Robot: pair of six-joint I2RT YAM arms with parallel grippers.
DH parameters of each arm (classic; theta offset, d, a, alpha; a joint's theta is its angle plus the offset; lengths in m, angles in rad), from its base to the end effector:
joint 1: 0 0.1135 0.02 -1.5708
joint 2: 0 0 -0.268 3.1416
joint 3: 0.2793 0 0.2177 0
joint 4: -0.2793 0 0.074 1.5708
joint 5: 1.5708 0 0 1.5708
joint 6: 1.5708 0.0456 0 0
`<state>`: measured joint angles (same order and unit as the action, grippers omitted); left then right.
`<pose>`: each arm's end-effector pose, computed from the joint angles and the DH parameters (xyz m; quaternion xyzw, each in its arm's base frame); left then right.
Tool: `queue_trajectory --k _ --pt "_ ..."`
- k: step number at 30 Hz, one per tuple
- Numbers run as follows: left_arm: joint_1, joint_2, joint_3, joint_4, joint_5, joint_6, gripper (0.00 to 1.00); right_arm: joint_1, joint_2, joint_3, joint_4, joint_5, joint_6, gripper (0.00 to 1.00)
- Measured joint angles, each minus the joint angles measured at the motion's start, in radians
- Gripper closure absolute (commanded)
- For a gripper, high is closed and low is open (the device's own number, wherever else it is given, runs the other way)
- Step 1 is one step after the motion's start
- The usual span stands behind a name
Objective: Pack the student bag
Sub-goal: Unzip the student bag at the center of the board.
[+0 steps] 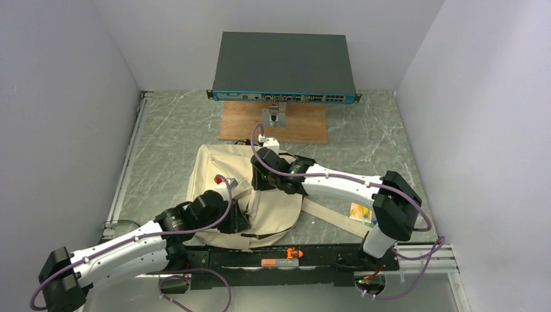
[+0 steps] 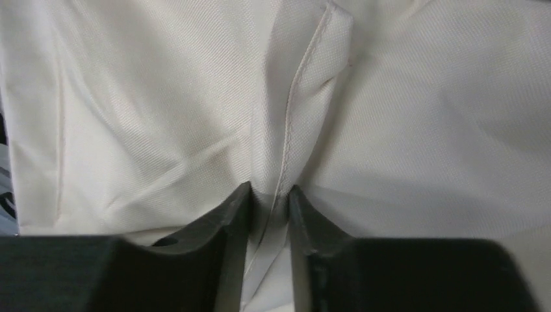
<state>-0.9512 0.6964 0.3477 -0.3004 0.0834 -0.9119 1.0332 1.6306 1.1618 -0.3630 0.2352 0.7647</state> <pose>0.0705 -0.1054 0.1981 0.0361 0.8944 -0.3789 0.2351 0.1779 0.2776 0.2525 -0.0820 0.9234 0.2126 0.3089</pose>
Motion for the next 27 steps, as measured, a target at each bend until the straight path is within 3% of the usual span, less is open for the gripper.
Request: queue_trajectory --k 1,3,5,7,9,11,14,16,18,23,27 --pt "-0.003 0.000 0.009 -0.029 0.008 0.013 0.50 0.000 0.000 -0.001 0.010 0.002 -0.003 0.86" --pt "-0.010 -0.002 0.041 -0.113 0.005 0.036 0.15 0.000 -0.023 -0.034 0.049 0.004 0.003 0.95" --pt "-0.013 -0.016 0.103 -0.203 -0.019 0.070 0.05 -0.001 -0.068 -0.105 0.112 0.000 0.010 0.97" --pt "-0.013 -0.029 0.173 -0.264 -0.056 0.101 0.04 -0.006 -0.127 -0.180 0.165 -0.013 0.018 0.96" --pt "-0.012 -0.018 0.262 -0.311 -0.106 0.135 0.04 -0.018 -0.168 -0.229 0.193 -0.034 0.022 0.86" --pt "-0.011 0.028 0.375 -0.350 -0.163 0.178 0.04 -0.030 -0.191 -0.265 0.209 -0.058 0.025 0.84" --pt "-0.006 0.147 0.512 -0.363 -0.242 0.228 0.15 -0.042 -0.204 -0.301 0.244 -0.089 0.024 0.88" --pt "0.002 0.233 0.565 -0.360 -0.285 0.259 0.30 -0.048 -0.216 -0.320 0.265 -0.102 0.023 0.94" --pt "0.015 0.352 0.612 -0.368 -0.311 0.287 0.33 -0.054 -0.230 -0.338 0.282 -0.113 0.021 1.00" --pt "0.027 0.591 0.673 -0.376 -0.344 0.326 0.31 -0.068 -0.259 -0.366 0.297 -0.134 0.006 1.00" --pt "0.027 0.657 0.672 -0.371 -0.352 0.328 0.15 -0.074 -0.288 -0.384 0.298 -0.151 -0.014 1.00"
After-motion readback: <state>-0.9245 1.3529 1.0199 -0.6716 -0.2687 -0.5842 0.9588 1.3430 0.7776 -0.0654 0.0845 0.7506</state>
